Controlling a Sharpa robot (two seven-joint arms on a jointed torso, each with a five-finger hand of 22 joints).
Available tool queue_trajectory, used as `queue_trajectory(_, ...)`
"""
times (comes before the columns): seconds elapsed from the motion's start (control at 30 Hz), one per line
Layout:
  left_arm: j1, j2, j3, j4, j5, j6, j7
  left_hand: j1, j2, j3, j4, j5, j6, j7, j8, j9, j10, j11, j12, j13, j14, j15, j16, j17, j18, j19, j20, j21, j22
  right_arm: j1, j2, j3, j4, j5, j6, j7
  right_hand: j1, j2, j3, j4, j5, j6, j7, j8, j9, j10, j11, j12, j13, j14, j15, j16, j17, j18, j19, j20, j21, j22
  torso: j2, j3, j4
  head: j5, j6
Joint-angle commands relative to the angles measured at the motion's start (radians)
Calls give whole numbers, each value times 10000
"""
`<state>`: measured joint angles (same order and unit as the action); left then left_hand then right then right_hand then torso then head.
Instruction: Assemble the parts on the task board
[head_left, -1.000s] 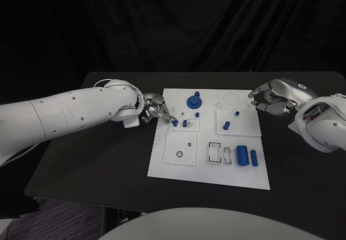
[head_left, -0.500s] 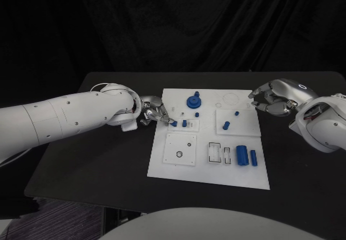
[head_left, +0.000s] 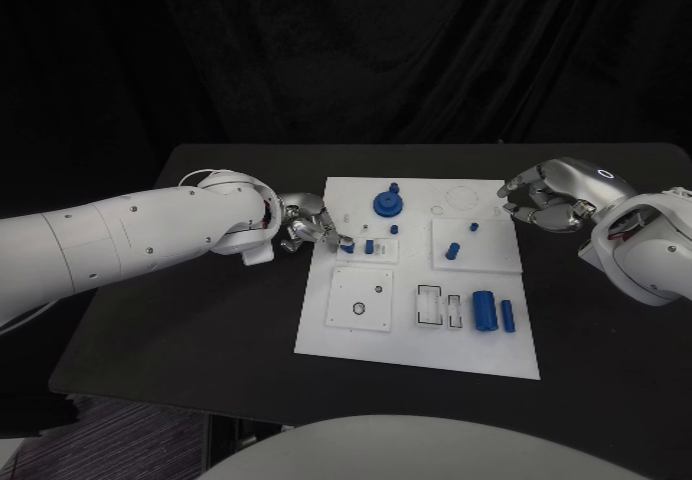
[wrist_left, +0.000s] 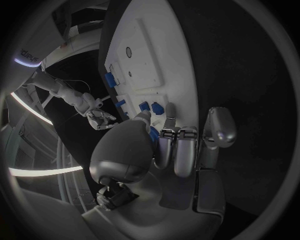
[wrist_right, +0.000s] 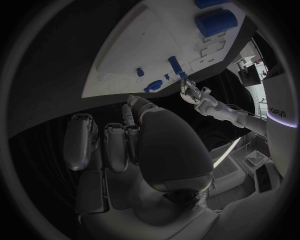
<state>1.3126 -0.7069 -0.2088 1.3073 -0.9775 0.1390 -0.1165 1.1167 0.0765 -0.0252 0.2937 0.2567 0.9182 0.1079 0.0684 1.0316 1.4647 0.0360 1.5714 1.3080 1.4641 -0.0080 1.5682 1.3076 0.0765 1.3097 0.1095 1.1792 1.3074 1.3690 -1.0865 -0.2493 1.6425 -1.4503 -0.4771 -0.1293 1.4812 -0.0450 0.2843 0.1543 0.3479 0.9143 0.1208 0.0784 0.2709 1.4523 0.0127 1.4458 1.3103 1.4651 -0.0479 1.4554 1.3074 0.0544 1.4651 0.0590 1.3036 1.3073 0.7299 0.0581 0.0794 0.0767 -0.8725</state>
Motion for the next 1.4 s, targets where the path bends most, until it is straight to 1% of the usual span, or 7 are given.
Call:
queue_trajectory(0.03, -66, -11, -32, -7, -89, -54, 62, -378, 94, -257, 7, -132, -66, 61, -5, -127, 1061, 87, -6, 2628, 1067, 88, 26, 2632, 169, -103, 12, -63, 1397, -29, -6, 6, -3, -25, 66, -180, -19, 56, 50, 4, 43, 38, -61, -48, -13, -61, -9, -37, 1101, 746, -78, -48, 1426, 71, 8, -57, -40, 1795, 2, 0, 0, 0, -2)
queue_trajectory(0.17, -68, -4, -32, -15, -89, -1, -38, -709, 195, -580, 3, -229, -117, 82, 0, -165, 1061, 103, -6, 2628, 1067, 101, 26, 2632, 172, -121, 27, -75, 1394, -31, -4, 6, -6, -25, 72, -183, -19, 56, 50, 4, 43, 38, -61, -48, -13, -61, -9, -37, 1101, 746, -78, -48, 1426, 71, 8, -57, -40, 1795, 5, 1, 7, 3, -2)
queue_trajectory(0.2, -69, 3, -32, -17, -89, 22, -75, -763, 202, -710, -6, -362, -116, 88, 11, -173, 1061, 116, -6, 2628, 1067, 109, 26, 2632, 167, -113, 36, -59, 1399, -31, -2, 6, -7, -25, 74, -184, -19, 56, 50, 4, 43, 38, -61, -48, -13, -61, -9, -37, 1101, 746, -78, -48, 1426, 71, 8, -57, -40, 1795, 4, 0, 7, 0, -2)
queue_trajectory(0.4, -72, 78, -32, -7, -89, 161, -545, -649, 243, -994, -43, -719, 59, 67, 106, -164, 1061, 129, -6, 2628, 1067, 128, 26, 2632, 153, -58, 56, 26, 1423, -32, 13, 6, -14, -25, 94, -190, -38, 63, 53, 12, 42, 37, -59, -49, -15, -58, -9, -35, 1104, 746, -78, -45, 1429, 70, 10, -57, -37, 1796, 4, 0, -1, -1, -2)
queue_trajectory(0.63, -75, 191, -31, -25, -89, 368, -995, -74, 390, -1000, -115, -681, 205, -1, 190, -134, 1061, 74, -6, 2628, 1067, 85, 26, 2632, 144, 11, 27, 116, 1443, -34, 24, 6, -19, -25, 113, -199, -50, 69, 54, 19, 41, 38, -59, -49, -15, -57, -7, -35, 1105, 746, -78, -43, 1432, 70, 9, -57, -40, 1796, 6, 3, 0, 0, -2)
queue_trajectory(1.03, -77, 358, -31, -78, -89, 557, -1190, 758, 444, -908, -373, -589, 302, -93, 359, -4, 1061, -7, -6, 2628, 1067, 12, 26, 2632, 144, 22, -39, 127, 1441, -34, 40, 6, -17, 139, 128, -191, -68, 74, 58, 26, 41, 40, -59, -49, -16, -72, -7, -53, 1084, 742, -77, -59, 1415, 76, -1, -57, -68, 1787, 10, 3, -1, 18, -2)
queue_trajectory(1.4, -78, 412, -30, -111, -89, 697, -1293, 909, 433, -883, -444, -645, 324, -107, 421, 49, 1061, -22, -6, 2628, 1067, -1, 26, 2632, 147, 12, -53, 113, 1436, -34, 47, 6, -14, 345, 148, -178, -67, 77, 66, 20, 45, 42, -60, -48, -16, -84, -5, -66, 1070, 740, -76, -66, 1408, 86, -18, -57, -114, 1774, 7, 5, -1, 33, -2)
